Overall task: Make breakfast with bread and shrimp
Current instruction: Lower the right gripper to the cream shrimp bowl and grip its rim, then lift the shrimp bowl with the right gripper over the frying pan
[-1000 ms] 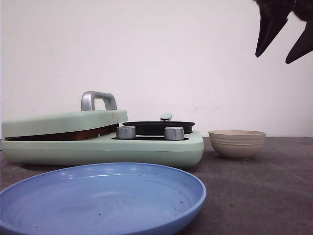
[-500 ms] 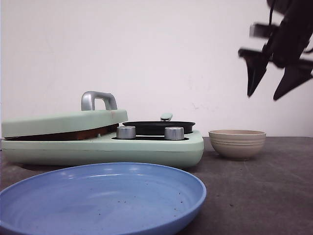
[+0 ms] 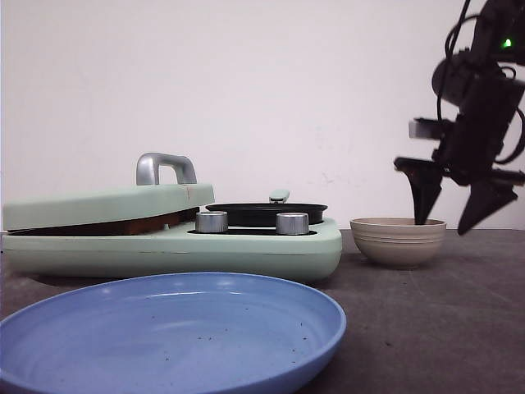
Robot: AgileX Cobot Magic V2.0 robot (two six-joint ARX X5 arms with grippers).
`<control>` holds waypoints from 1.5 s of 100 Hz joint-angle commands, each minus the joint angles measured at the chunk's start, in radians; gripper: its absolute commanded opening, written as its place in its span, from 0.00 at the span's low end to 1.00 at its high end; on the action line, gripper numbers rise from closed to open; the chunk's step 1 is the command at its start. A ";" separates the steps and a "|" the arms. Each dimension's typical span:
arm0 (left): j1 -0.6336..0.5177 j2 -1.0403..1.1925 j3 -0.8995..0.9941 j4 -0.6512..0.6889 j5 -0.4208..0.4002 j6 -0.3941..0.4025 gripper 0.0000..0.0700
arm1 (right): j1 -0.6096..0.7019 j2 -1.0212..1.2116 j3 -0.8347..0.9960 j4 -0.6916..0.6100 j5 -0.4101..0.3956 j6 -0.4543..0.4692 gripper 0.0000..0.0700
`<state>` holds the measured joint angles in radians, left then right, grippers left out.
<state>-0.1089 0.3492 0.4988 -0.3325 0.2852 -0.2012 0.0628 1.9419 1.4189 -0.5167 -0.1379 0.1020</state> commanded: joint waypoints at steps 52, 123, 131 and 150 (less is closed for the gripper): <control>-0.001 0.002 0.005 0.011 -0.010 -0.002 0.73 | -0.017 0.085 0.023 0.047 -0.080 -0.005 0.27; -0.001 0.002 0.005 0.010 -0.024 -0.003 0.73 | -0.015 0.055 0.023 0.035 -0.211 0.067 0.00; -0.001 0.002 0.005 0.010 -0.026 -0.003 0.73 | -0.015 0.022 0.023 0.034 -0.211 0.071 0.00; -0.001 0.002 0.005 0.008 -0.026 -0.003 0.73 | -0.016 -0.081 0.023 0.021 -0.219 0.070 0.00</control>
<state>-0.1089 0.3492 0.4988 -0.3328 0.2607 -0.2012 0.0448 1.8862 1.4235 -0.4969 -0.3447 0.1619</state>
